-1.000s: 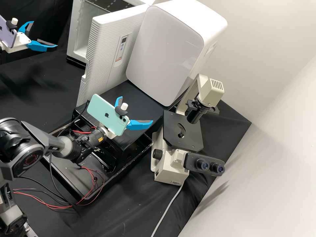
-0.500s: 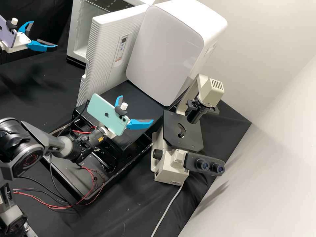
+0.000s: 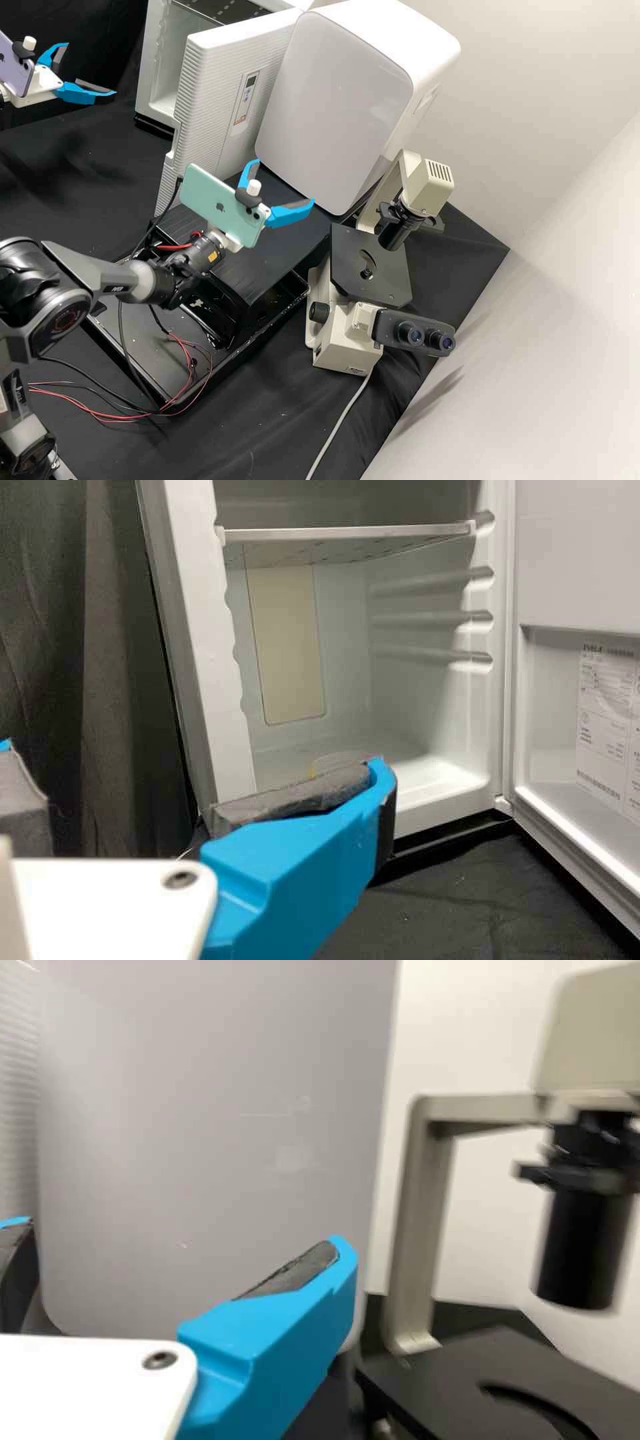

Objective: Close the incubator door

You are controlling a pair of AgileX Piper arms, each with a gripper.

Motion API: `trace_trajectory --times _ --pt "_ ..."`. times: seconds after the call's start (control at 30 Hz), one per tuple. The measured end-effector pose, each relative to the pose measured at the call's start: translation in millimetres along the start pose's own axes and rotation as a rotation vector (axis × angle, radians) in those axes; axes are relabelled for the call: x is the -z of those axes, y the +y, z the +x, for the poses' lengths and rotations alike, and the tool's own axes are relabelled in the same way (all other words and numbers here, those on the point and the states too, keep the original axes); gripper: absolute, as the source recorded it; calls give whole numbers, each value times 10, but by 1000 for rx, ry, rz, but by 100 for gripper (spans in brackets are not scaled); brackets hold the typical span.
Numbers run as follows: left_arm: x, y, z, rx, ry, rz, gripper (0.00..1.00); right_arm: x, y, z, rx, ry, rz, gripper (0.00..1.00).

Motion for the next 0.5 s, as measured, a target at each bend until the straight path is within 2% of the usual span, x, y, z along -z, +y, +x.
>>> trace_trajectory --times 0.17,0.43,0.5 --pt "0 0 0 0 0 0 100 136 -71 200 3 57 -11 0" --pt "0 0 0 0 0 0 100 365 -115 426 -1 126 -79 0" --pt "0 0 0 0 0 0 100 401 -102 468 -10 139 -82 0"
